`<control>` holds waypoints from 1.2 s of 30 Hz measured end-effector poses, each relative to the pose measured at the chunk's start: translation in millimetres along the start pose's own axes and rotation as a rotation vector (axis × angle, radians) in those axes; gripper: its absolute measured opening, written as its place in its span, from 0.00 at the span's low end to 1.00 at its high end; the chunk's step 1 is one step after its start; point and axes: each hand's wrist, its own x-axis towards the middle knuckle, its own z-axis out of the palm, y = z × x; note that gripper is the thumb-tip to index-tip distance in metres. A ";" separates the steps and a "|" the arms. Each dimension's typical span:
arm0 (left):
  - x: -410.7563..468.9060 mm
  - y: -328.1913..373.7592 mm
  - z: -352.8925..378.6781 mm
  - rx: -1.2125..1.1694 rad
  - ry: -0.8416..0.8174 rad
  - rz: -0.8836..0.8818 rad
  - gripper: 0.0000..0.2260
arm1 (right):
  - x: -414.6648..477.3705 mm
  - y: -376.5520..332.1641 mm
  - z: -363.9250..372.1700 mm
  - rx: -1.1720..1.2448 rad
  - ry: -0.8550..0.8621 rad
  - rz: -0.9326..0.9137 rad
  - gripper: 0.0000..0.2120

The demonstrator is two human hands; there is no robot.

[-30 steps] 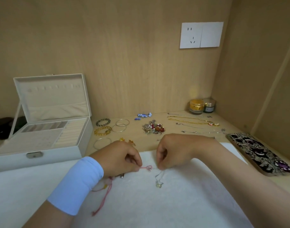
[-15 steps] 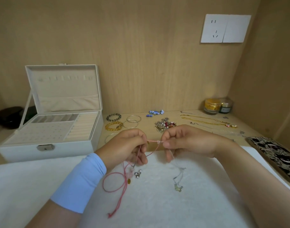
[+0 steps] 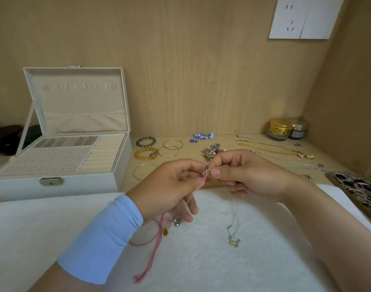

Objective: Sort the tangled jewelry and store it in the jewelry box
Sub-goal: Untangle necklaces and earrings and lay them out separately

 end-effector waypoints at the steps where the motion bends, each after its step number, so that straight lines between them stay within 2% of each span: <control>1: 0.9 -1.6 -0.1 0.002 0.020 0.018 0.05 | -0.2 -0.2 -0.1 -0.009 0.008 -0.005 0.05; 7: 5.7 -6.8 -7.1 0.078 0.120 0.130 0.01 | -2.8 -0.5 0.6 -0.124 0.079 -0.037 0.03; 10: 6.7 -9.6 -8.8 0.164 0.188 0.178 0.03 | -2.8 -0.1 4.6 -0.217 0.118 -0.041 0.03; 15: 5.7 -9.2 -8.3 0.235 0.249 0.207 0.03 | -2.2 -3.2 11.3 -0.118 0.136 -0.015 0.06; 19: 4.3 -8.0 -8.3 0.295 0.283 0.229 0.04 | 0.1 -3.7 18.1 -0.073 0.200 -0.024 0.13; 24: 3.1 -6.7 -9.0 0.389 0.334 0.346 0.10 | 1.0 -6.7 22.4 -0.015 0.246 -0.015 0.08; 28: 3.6 -10.3 -9.8 0.490 0.394 0.431 0.06 | 1.9 -8.0 24.2 0.029 0.277 0.030 0.08; 32: 8.3 -13.7 -12.9 0.562 0.389 0.659 0.03 | 3.5 -9.4 25.5 0.056 0.290 0.085 0.08; 36: 6.4 -12.2 -10.7 0.646 0.428 0.677 0.01 | 3.0 -10.0 27.5 0.031 0.315 0.092 0.09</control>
